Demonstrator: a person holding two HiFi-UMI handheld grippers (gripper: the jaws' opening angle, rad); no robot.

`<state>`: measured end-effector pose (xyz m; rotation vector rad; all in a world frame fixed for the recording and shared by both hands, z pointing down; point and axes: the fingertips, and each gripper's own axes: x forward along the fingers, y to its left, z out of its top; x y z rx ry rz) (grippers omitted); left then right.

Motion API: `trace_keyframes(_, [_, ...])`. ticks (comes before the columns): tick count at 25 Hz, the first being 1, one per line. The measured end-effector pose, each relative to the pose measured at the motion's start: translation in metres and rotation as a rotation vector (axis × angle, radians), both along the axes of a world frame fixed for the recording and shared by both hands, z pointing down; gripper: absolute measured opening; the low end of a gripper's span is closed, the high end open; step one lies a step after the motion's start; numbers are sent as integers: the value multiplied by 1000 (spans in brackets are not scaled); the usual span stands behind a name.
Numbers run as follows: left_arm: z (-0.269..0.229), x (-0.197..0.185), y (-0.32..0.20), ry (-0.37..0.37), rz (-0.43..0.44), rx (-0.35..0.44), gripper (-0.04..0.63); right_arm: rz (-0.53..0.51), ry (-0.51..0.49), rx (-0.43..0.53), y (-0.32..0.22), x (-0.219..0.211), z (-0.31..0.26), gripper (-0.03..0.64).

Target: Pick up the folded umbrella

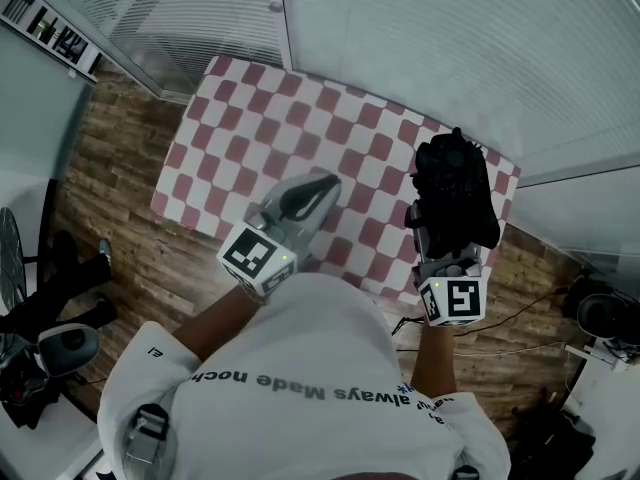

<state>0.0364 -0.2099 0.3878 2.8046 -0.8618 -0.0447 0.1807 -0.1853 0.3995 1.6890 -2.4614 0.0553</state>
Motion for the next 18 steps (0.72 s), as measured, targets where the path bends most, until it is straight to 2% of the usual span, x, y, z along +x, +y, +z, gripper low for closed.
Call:
trace_keyframes(4, [-1,2,0,3,4,2,25,23,-68,66,18,5,-31,244])
trace_keyframes(8, [-5,3,0,10,5,5,25,55,-86,110,33,11,-56,245])
trace_keyframes(18, [-12,7,-5,14,16,17,25,81,-79,111,41,16,-63,245])
